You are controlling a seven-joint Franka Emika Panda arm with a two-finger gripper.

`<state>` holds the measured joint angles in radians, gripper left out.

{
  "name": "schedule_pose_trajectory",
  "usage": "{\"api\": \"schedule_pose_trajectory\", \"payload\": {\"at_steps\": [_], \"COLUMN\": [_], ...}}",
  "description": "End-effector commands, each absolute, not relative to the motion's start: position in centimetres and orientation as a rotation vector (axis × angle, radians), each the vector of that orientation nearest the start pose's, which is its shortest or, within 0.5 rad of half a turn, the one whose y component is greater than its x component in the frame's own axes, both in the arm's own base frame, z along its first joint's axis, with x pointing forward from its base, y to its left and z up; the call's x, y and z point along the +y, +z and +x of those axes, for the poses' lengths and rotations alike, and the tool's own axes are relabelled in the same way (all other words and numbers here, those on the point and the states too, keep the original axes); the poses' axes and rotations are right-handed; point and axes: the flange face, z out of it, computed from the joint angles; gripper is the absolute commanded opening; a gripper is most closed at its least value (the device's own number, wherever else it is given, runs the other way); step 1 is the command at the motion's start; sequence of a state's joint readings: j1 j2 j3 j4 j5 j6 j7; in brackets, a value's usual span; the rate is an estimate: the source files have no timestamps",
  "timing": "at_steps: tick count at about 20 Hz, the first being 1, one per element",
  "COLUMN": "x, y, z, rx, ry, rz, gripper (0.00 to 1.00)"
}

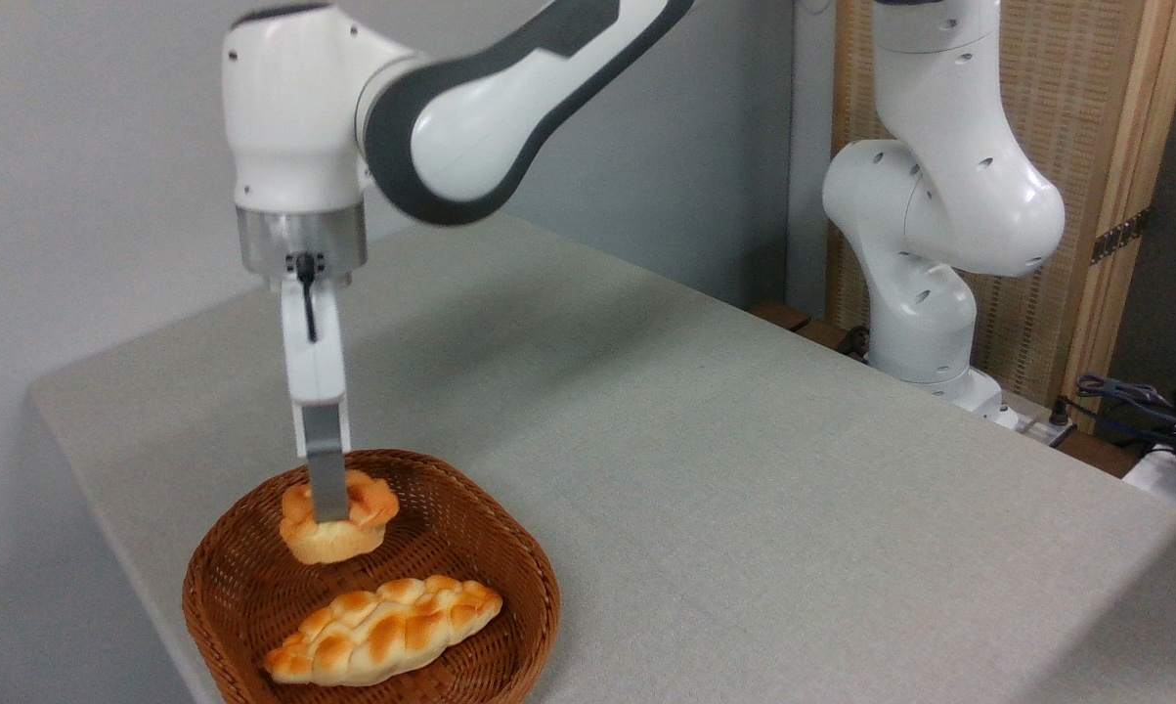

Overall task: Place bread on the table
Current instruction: 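Lift the roll out of the basket and carry it onto the table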

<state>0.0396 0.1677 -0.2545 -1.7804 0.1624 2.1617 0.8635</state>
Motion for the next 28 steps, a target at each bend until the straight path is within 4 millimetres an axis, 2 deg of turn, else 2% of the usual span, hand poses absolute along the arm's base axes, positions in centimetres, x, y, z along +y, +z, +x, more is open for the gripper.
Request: {"api": "schedule_pose_trajectory", "payload": {"at_steps": [1,4,5,7,9,10,12,13,14,15,16,17,22,25,28], "x": [-8.5,-7.7,-7.6,-6.4,-6.6,-6.6,-7.8,-8.3,-9.1,-9.4,-9.6,-9.6,-11.0,-12.7,-12.7], "y": [53.6,55.3,55.3,55.2,53.5,52.5,50.1,49.9,49.4,49.1,48.7,48.7,46.6,45.4,45.7], "z": [59.5,56.8,56.2,53.6,50.8,49.6,48.3,48.2,48.1,48.1,48.1,48.1,48.4,48.3,48.4], "rx": [1.526,1.582,1.606,1.637,1.673,1.682,1.726,1.738,1.759,1.768,1.777,1.777,1.818,1.825,1.748], "ry": [-0.241,-0.105,-0.077,-0.011,0.058,0.092,0.159,0.165,0.168,0.171,0.178,0.176,0.231,0.261,0.246], "rz": [-2.560,-2.545,-2.534,-2.519,-2.505,-2.505,-2.494,-2.486,-2.472,-2.468,-2.465,-2.465,-2.457,-2.461,-2.508], "gripper": [0.37,0.37,0.37,0.39,0.42,0.47,0.50,0.60,0.75,0.81,0.95,1.00,1.00,1.00,1.00]}}
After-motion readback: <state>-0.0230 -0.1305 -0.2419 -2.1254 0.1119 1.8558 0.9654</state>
